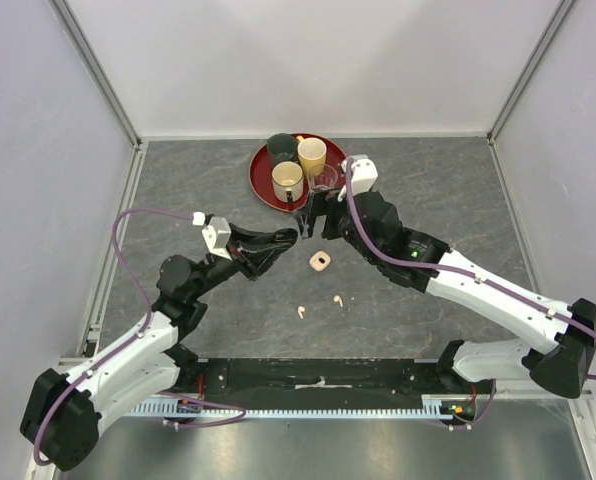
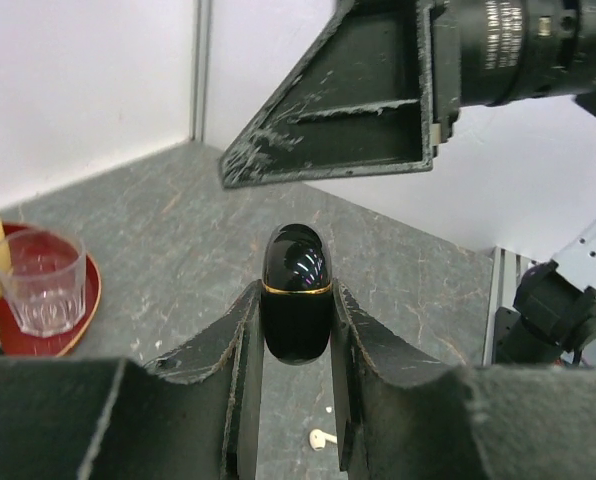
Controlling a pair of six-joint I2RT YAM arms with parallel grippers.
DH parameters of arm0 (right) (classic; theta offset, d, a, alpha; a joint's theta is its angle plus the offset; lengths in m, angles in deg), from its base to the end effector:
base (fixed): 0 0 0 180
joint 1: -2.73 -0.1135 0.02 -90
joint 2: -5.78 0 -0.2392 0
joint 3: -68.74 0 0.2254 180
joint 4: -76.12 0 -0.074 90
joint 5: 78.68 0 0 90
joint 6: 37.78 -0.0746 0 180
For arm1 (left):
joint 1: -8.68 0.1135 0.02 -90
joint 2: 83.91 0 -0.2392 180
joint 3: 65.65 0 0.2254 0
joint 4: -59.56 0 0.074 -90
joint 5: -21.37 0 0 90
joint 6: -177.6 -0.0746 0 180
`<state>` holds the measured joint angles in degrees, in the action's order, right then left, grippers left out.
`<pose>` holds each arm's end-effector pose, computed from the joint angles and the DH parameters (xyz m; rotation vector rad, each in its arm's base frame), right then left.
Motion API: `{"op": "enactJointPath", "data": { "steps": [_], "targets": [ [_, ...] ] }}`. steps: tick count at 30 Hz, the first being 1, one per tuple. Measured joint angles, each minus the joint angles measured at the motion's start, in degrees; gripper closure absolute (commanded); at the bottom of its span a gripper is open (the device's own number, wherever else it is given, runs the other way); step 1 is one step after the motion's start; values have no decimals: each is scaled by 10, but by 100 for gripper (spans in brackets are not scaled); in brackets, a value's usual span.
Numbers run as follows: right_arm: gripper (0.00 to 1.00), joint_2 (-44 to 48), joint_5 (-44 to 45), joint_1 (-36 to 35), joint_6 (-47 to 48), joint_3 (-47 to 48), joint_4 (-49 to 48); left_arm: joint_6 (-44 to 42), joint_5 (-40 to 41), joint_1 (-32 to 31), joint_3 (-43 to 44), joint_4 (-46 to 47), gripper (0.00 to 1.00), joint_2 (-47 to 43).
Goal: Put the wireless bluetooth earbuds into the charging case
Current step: Close the charging case, then place the charging case at the center of the board.
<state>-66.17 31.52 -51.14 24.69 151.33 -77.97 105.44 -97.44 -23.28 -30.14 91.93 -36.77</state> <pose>0.2014 0.2322 0.3446 -0.1772 1.8657 0.6739 0.1578 -0.1408 0.2928 0.6119 1.1775 -1.0480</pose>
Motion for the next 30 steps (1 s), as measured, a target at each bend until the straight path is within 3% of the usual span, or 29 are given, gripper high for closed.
{"op": "enactJointPath", "data": {
  "steps": [7,17,25,30],
  "targets": [
    [2,3,71,53,-28,-2,36,37,61,0,25,-131,98,-11],
    [2,1,18,111,-76,-2,68,142,136,34,30,-258,98,35],
    [2,-3,-24,122,-87,-2,78,200,133,63,36,-288,98,102],
    [2,-3,-35,127,-87,-7,81,236,117,76,47,-265,98,192]
  ]
}}
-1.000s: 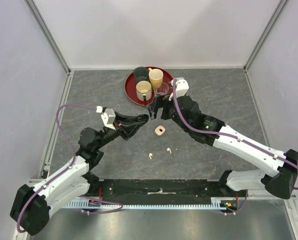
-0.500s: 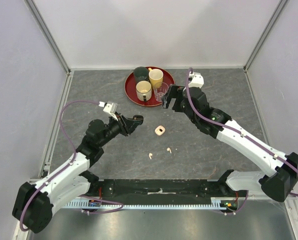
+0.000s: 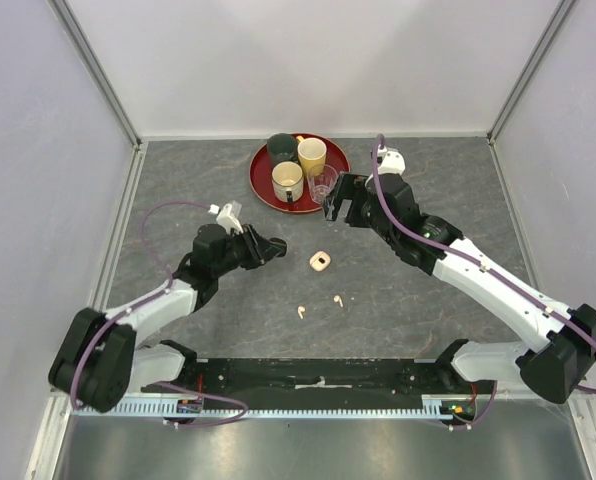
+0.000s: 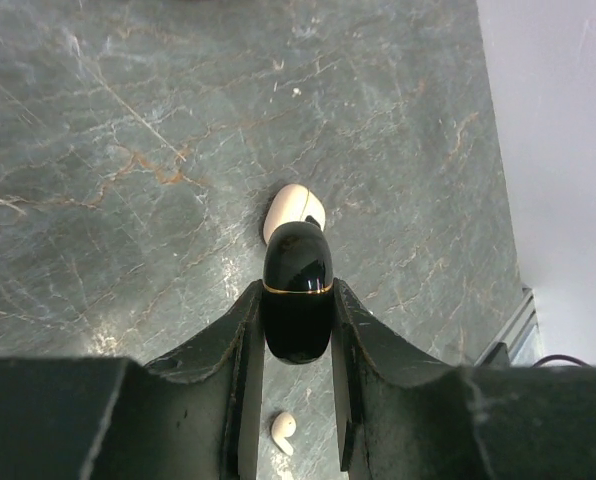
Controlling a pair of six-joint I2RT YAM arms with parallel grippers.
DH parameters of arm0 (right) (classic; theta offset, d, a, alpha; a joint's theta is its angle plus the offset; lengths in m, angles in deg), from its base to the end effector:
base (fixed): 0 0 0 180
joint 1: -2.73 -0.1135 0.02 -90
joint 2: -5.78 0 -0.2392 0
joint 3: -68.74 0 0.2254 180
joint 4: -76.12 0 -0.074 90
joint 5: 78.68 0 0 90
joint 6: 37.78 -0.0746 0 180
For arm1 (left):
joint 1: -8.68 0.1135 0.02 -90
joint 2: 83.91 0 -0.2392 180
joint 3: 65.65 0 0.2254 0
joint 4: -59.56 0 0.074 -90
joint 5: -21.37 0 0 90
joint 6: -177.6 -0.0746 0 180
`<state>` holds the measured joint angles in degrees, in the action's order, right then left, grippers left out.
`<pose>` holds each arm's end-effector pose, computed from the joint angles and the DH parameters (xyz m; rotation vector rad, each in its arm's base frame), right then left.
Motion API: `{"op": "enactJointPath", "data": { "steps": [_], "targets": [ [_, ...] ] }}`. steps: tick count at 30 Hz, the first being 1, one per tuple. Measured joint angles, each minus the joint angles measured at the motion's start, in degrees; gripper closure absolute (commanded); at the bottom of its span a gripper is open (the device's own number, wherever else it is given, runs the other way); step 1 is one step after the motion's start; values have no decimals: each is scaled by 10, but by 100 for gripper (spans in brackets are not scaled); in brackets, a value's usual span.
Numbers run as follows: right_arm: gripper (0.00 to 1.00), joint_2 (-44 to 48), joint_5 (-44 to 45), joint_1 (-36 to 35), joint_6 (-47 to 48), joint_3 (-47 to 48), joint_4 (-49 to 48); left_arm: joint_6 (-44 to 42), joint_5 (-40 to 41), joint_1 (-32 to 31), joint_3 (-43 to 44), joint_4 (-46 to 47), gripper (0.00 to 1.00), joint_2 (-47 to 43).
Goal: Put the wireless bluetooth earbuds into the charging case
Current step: Place the charging case at the center of the board.
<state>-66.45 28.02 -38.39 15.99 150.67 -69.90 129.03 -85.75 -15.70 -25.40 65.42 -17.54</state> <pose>0.2414 0.1823 0.3195 0.1049 2.0203 0.5822 0.2303 -0.1285 0.1831 -0.0910 2.0537 -1.0323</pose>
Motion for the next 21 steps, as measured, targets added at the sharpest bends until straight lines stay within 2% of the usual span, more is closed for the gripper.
{"op": "enactJointPath", "data": {
  "steps": [5,13,21],
  "targets": [
    [2,0,-13,11,7,-5,4,38,-32,2,41,42,98,127],
    [2,0,-26,28,16,-5,5,135,-60,2,68,184,96,285],
    [2,0,-43,35,16,-5,9,201,-53,3,67,257,88,362]
  ]
}}
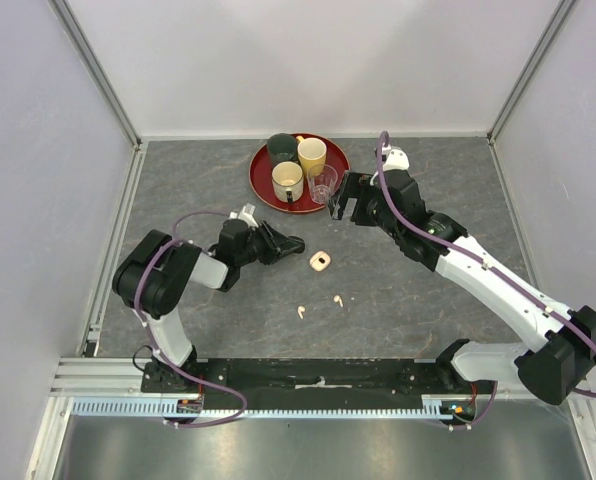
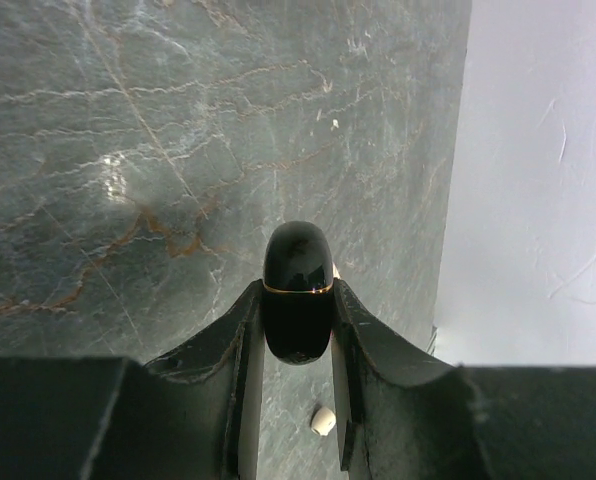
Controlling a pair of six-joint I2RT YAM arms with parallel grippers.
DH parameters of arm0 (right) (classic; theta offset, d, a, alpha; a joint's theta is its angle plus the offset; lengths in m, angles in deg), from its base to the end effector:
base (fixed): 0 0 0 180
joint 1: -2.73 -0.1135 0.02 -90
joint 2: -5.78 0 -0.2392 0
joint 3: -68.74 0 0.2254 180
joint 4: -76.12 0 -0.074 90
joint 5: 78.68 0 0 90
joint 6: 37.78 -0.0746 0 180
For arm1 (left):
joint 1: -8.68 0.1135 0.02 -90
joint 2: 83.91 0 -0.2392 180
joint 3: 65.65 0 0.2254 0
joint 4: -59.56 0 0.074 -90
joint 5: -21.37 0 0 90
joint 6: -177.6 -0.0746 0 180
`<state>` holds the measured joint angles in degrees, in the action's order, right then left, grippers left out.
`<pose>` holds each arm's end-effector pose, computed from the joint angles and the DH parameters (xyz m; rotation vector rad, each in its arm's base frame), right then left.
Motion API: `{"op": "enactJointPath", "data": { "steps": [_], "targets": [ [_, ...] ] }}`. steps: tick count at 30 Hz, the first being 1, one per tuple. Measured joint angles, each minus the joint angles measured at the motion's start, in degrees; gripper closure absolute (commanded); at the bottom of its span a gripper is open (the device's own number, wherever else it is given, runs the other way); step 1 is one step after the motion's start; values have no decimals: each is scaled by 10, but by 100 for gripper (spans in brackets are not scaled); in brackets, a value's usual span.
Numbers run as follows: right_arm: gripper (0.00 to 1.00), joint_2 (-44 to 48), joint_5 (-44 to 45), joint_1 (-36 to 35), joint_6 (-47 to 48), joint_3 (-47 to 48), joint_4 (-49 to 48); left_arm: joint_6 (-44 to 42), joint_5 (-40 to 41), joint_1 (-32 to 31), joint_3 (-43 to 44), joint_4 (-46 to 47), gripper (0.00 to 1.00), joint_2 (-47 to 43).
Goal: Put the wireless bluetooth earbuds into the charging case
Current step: Place the charging case at the center of the board.
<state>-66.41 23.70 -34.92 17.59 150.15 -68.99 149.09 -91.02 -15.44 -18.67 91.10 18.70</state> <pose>0.2486 0.1716 0.3137 0.0858 2.0551 0.5814 0.2896 -0.1608 0.1025 -0.4386 2.1805 -1.2922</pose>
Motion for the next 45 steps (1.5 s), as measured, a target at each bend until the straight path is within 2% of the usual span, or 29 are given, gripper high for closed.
{"op": "enactJointPath", "data": {
  "steps": [7,9,13,14,15,17,23,34,39,45],
  "targets": [
    [2,0,-10,1,2,-5,4,25,42,0,0,-13,76,14],
    [2,1,-11,2,3,-6,5,26,57,0,0,-27,61,14],
    [2,1,-15,4,4,-6,7,25,60,0,8,-47,46,12],
    [2,1,-16,4,4,-7,8,24,58,0,12,-50,28,11],
    [2,1,-17,4,4,-7,8,23,58,0,16,-52,21,11],
    [2,1,-20,4,4,-8,8,25,50,0,23,-44,13,7],
    [2,1,-22,5,6,-11,9,13,55,-1,24,-61,11,-12],
    [2,-1,-21,19,19,-19,10,-58,104,-1,6,-201,9,-117],
    [2,-5,-18,23,34,-19,10,-112,132,-1,6,-261,8,-182],
    [2,-29,-7,27,103,-24,4,-184,155,-1,6,-337,8,-305]
  ]
}}
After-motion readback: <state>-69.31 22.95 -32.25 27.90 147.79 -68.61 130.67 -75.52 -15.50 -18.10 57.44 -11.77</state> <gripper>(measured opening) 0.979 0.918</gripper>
